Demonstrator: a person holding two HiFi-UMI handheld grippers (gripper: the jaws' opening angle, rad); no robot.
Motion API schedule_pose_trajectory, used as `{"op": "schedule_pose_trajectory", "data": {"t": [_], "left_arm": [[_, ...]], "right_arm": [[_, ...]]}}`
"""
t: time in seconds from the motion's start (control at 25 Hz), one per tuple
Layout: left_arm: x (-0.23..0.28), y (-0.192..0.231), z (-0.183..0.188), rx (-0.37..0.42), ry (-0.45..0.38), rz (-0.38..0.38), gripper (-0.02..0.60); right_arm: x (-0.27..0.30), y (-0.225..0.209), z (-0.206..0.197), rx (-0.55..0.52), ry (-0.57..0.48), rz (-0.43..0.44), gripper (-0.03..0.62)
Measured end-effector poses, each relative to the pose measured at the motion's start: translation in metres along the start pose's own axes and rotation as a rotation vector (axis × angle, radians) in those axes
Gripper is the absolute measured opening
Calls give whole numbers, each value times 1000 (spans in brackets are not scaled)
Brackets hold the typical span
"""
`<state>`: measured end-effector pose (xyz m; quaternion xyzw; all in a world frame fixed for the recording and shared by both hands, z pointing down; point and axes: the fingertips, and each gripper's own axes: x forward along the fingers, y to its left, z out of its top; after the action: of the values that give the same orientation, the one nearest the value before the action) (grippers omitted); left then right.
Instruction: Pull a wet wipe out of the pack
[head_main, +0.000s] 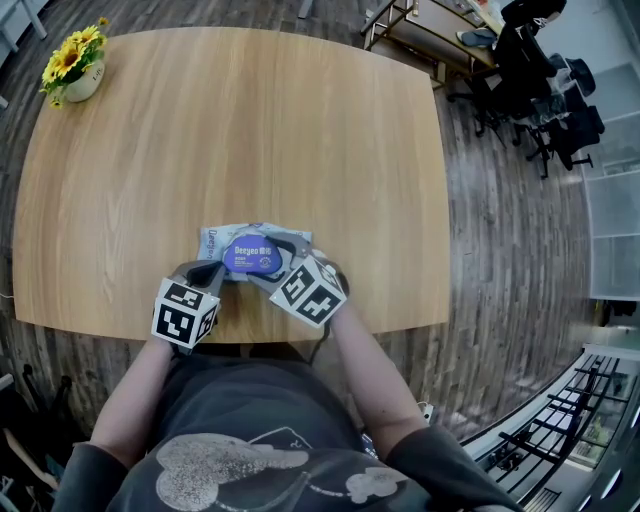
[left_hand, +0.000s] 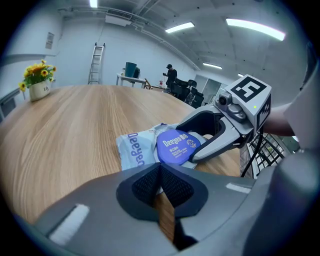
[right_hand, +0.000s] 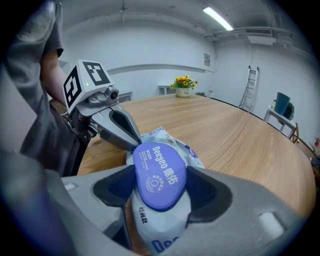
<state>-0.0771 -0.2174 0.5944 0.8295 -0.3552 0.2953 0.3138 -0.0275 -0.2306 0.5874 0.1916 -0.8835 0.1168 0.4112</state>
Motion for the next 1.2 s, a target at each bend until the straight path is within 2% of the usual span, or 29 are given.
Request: {"op": "schedule_pose_trajectory", "data": {"t": [0.76, 1.2], "left_arm": [[0, 0, 0, -10, 15, 3, 17], [2, 1, 0, -16, 21, 12, 17]], "right_arm": [[-1, -1, 2, 50, -5, 52, 307], [-5, -2, 6, 118, -29, 91, 309]]}}
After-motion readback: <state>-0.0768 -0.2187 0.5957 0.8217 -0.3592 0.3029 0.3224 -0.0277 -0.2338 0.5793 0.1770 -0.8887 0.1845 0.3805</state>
